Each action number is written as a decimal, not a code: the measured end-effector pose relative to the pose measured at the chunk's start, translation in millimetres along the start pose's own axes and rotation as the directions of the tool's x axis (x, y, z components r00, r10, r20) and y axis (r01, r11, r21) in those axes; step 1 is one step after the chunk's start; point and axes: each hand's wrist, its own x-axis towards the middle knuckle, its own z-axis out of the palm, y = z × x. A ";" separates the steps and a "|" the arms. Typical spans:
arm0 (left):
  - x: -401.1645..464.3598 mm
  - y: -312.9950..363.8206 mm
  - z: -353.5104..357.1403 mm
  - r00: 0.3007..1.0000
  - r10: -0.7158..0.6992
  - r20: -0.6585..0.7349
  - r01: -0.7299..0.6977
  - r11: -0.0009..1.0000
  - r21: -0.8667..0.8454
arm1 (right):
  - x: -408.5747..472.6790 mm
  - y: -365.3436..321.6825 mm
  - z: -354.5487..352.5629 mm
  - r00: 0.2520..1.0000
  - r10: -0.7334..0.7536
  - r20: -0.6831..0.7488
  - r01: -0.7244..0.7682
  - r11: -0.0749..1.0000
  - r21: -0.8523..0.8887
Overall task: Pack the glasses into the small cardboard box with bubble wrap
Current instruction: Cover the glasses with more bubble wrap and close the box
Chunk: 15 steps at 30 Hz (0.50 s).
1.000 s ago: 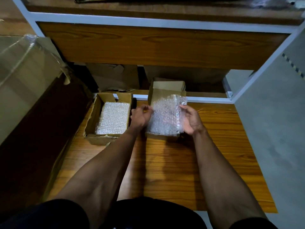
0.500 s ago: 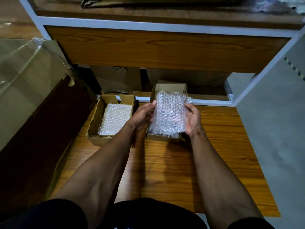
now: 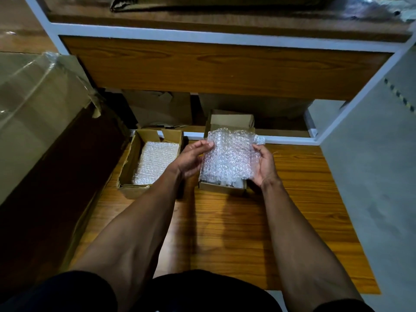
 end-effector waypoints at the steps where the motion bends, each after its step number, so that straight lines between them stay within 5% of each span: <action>1: 1.0 -0.4 -0.5 1.000 -0.002 -0.011 0.002 1.000 0.006 | -0.4 -0.1 -1.3 1.000 -0.004 0.009 0.004 1.000 -0.001; 15: 5.0 -4.9 -18.7 0.930 0.172 -0.325 -0.055 0.939 0.338 | -15.7 -8.3 -2.2 1.000 -0.004 -0.002 0.004 0.997 -0.076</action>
